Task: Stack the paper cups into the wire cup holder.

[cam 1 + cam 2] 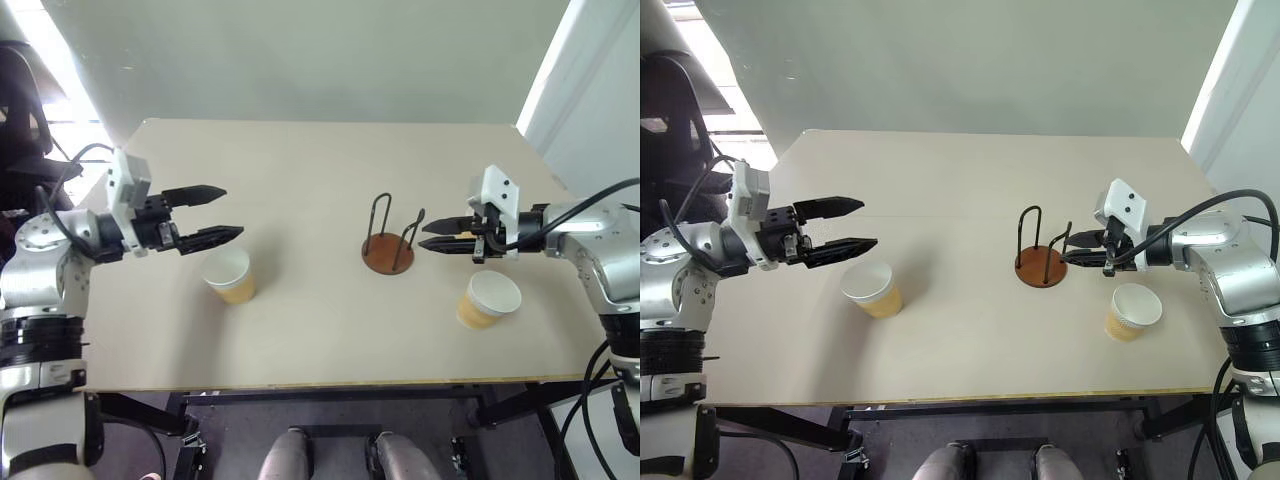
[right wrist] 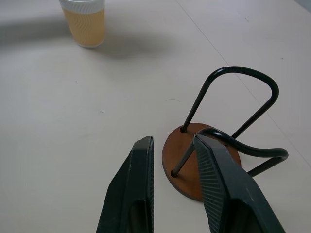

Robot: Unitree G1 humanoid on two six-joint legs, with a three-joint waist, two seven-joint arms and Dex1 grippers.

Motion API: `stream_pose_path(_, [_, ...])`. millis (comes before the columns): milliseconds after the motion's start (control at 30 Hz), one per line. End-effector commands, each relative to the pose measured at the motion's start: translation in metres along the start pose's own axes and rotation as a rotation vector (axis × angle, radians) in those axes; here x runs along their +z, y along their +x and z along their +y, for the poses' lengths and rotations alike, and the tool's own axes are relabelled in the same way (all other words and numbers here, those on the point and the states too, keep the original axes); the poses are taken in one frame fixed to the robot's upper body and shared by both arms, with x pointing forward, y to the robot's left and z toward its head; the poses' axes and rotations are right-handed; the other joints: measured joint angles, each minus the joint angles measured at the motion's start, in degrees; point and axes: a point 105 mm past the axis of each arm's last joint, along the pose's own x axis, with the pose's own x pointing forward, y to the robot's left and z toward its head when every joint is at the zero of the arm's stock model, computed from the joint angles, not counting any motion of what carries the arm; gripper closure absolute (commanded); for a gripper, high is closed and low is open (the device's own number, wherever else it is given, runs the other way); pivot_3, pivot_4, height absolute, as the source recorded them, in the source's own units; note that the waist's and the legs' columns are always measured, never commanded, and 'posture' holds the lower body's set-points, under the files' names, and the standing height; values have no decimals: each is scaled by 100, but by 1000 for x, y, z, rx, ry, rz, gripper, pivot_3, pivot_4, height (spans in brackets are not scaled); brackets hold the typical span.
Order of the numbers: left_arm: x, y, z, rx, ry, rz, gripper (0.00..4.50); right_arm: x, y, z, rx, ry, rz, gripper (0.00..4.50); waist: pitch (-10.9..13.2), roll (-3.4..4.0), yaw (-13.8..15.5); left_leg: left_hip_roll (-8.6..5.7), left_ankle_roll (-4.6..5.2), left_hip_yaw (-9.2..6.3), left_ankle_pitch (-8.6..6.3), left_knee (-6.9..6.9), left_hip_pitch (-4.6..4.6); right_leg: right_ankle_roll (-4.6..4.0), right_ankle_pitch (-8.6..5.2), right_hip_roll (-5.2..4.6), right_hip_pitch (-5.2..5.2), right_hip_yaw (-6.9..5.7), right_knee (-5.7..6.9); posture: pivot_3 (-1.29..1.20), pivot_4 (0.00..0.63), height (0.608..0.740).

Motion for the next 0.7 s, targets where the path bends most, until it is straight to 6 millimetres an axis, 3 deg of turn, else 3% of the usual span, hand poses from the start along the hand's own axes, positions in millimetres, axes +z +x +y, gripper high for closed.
stream_pose_path(33, [20, 6, -2, -8, 60, -22, 0, 9, -7, -3, -25, -40, -10, 3254, 0, 0, 1, 0, 0, -1, 0, 0, 0, 0, 0, 0, 0, -1, 0, 0, 150, 740])
stream_pose_path(467, [42, 19, -7, -16, 68, -27, 0, 7, -8, -3, -33, -34, -4, 3254, 0, 0, 1, 0, 0, 0, 0, 0, 0, 0, 0, 0, 0, -1, 0, 0, 150, 740])
stream_pose_path(700, [38, 18, -3, -17, 62, -31, 0, 5, -9, -2, -44, -36, 4, 3254, 0, 0, 1, 0, 0, 1, 0, 1, 0, 0, 0, 0, 1, 0, -1, 0, 150, 740])
